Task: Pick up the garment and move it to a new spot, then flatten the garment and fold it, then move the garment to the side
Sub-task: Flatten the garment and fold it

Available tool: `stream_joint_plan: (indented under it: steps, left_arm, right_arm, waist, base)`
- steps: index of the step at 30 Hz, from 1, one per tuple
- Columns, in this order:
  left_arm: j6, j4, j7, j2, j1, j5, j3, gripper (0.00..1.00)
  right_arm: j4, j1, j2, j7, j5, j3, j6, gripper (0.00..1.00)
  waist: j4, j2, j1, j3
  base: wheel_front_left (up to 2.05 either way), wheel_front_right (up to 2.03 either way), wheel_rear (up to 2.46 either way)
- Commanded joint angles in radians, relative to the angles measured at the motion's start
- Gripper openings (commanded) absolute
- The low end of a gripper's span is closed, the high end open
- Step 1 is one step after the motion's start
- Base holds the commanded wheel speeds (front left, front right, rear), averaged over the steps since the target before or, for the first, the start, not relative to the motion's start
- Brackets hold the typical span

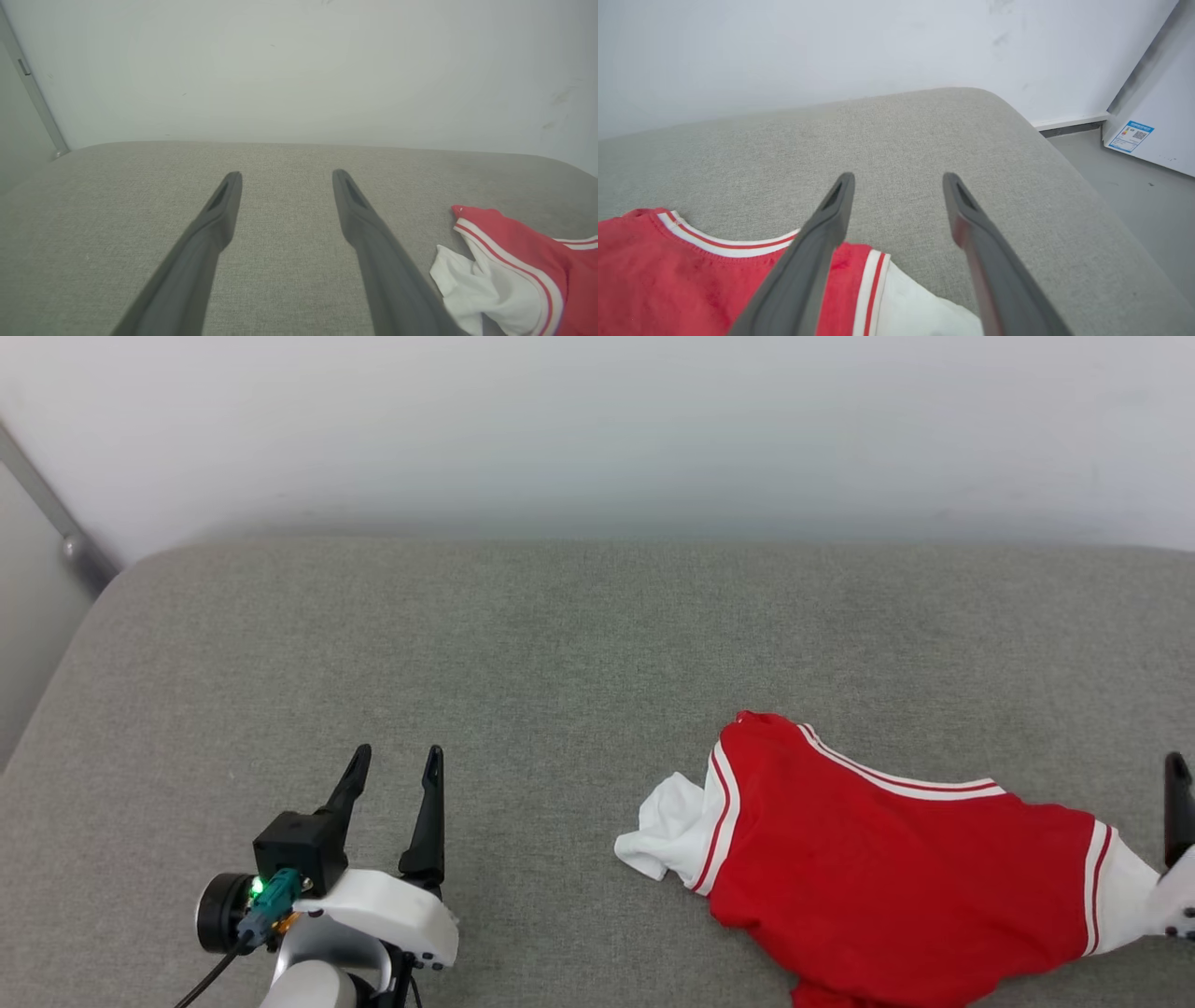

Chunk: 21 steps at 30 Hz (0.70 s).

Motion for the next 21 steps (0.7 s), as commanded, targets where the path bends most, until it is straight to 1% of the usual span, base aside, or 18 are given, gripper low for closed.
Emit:
stream_joint_plan:
  steps: [1, 4, 7, 11, 14, 19, 21]
  left_arm:
    - [0.009, -0.002, 0.007, 0.008, 0.02, -0.006, 0.006, 1.0]
    - [0.018, -0.009, 0.022, 0.018, 0.042, -0.013, 0.012, 1.0]
    - [0.029, -0.018, 0.039, 0.028, 0.061, -0.018, 0.017, 1.0]
    - [0.043, -0.035, 0.064, 0.039, 0.081, -0.024, 0.022, 1.0]
    - [0.051, -0.044, 0.082, 0.046, 0.083, -0.026, 0.026, 1.0]
    - [0.035, -0.044, 0.127, 0.047, 0.039, -0.02, -0.002, 1.0]
    - [0.016, -0.034, 0.159, 0.047, 0.01, -0.013, -0.03, 1.0]
  right_arm:
    - [-0.023, 0.01, 0.018, -0.05, -0.016, 0.028, 0.0, 1.0]
    - [-0.076, 0.039, 0.046, -0.126, -0.033, 0.09, 0.0, 1.0]
    - [-0.139, 0.078, 0.078, -0.165, -0.047, 0.165, 0.0, 1.0]
    - [-0.217, 0.134, 0.105, -0.181, -0.044, 0.249, 0.0, 1.0]
    - [-0.263, 0.169, 0.121, -0.171, -0.035, 0.296, 0.0, 1.0]
    - [-0.322, 0.201, 0.138, -0.151, -0.037, 0.352, 0.0, 1.0]
    - [-0.337, 0.203, 0.143, -0.147, -0.036, 0.365, 0.0, 1.0]
  waist:
    - [-0.004, 0.0, 0.0, -0.024]
    - [-0.009, 0.0, 0.0, -0.049]
    - [-0.016, 0.0, 0.0, -0.066]
    - [-0.03, 0.0, 0.0, -0.079]
    - [-0.046, 0.0, 0.0, -0.083]
    - [-0.087, 0.0, 0.0, -0.074]
    - [-0.106, 0.0, 0.0, -0.066]
  base:
    - [0.0, 0.0, 0.0]
    - [0.0, 0.0, 0.0]
    - [0.0, 0.0, 0.0]
    - [0.0, 0.0, 0.0]
    - [0.0, 0.0, 0.0]
    - [0.0, 0.0, 0.0]
    - [0.0, 0.0, 0.0]
